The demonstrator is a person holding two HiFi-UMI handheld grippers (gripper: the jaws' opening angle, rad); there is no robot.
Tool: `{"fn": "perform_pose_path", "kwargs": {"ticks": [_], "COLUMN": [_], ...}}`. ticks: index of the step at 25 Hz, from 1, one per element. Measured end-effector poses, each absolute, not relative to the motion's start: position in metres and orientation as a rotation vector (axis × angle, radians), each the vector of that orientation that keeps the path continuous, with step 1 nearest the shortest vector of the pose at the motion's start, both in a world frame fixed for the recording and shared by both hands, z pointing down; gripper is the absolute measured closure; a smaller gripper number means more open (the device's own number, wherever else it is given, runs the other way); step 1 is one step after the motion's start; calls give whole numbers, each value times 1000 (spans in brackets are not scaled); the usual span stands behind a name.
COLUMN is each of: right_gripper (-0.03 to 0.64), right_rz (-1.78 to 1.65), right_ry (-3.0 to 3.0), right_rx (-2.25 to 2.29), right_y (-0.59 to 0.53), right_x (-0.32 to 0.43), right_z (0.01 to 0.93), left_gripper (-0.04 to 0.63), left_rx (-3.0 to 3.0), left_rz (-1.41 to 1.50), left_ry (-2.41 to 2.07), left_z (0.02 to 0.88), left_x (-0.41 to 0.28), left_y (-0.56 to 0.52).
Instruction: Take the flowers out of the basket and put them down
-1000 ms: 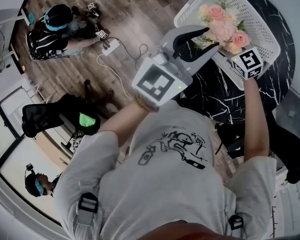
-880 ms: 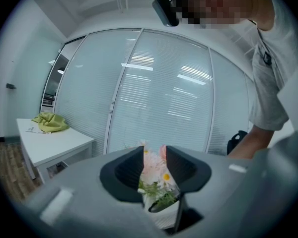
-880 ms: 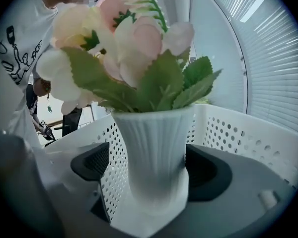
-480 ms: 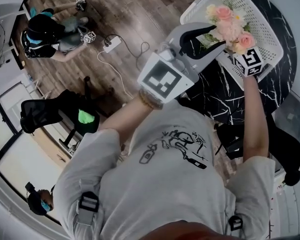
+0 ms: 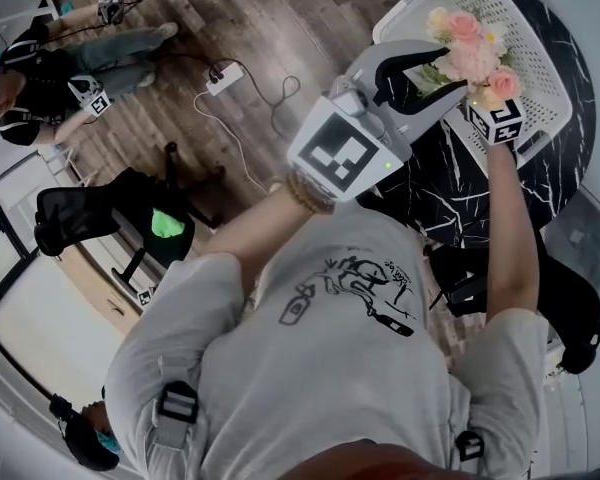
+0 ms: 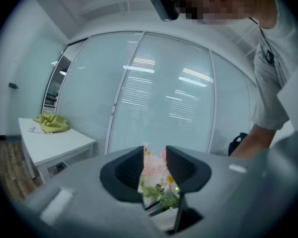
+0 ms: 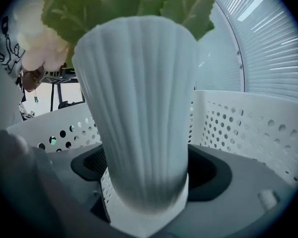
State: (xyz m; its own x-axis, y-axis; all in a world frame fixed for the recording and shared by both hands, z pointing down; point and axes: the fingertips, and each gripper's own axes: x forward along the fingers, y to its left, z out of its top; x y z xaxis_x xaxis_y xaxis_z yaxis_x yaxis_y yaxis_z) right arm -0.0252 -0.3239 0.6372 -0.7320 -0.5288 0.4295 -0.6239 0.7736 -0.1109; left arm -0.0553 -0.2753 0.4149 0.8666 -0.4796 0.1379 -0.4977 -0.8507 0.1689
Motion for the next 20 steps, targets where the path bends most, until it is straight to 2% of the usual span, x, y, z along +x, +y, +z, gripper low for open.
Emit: {"fn": "perform_pose_path", "kwargs": {"ticks": [6,20], "right_gripper": [167,176], "right_rz": [356,346], "right_ry": [-2584,-2600], "right_rx": [896,897], "right_y": [-328,-329], "right_x": [-23,-23], "right_z": [641,639], "left_gripper": [453,453], "left_rx": [2835,2841], "left_rz": [120,134], "left_ry": [-757,-740], "left_z": [412,412], "left_x": [-56,-52], "left_y": [-276,-276]}}
